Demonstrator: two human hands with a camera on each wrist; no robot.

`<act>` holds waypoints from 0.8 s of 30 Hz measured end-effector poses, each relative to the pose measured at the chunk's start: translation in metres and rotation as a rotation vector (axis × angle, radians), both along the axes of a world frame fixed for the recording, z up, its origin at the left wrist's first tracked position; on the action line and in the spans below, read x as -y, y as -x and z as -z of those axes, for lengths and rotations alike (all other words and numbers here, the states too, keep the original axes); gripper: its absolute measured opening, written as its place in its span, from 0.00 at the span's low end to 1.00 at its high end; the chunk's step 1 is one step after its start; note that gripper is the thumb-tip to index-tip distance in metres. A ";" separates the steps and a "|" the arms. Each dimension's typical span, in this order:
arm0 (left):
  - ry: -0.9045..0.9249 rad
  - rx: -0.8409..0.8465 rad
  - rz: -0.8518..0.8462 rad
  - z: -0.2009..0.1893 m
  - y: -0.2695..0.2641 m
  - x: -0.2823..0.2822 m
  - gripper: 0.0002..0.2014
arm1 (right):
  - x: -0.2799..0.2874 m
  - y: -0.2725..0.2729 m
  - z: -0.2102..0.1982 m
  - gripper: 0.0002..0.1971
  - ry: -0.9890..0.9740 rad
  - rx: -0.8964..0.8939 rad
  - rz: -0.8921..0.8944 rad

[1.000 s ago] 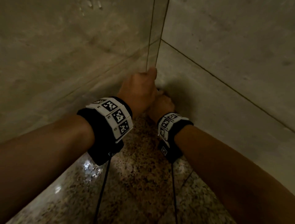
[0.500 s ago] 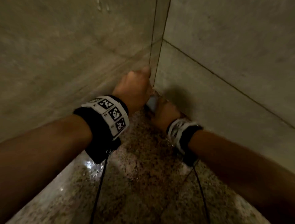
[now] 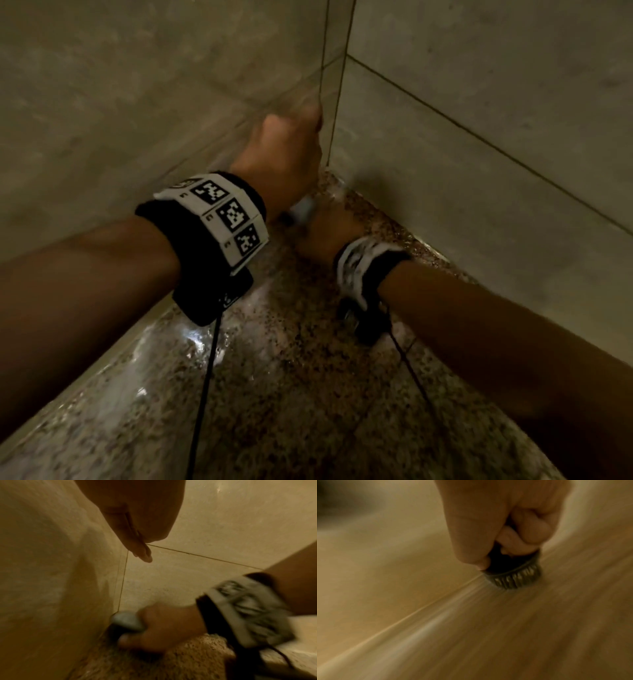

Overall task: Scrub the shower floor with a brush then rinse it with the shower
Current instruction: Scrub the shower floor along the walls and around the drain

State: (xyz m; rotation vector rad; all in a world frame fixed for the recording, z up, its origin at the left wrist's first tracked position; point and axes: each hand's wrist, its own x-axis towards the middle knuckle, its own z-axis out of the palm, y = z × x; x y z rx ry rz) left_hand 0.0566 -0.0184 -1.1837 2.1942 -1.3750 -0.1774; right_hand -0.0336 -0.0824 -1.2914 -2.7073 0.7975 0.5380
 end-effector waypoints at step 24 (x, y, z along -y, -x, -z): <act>-0.355 0.070 0.304 0.047 0.041 -0.012 0.16 | 0.040 0.104 0.010 0.38 0.073 0.140 0.263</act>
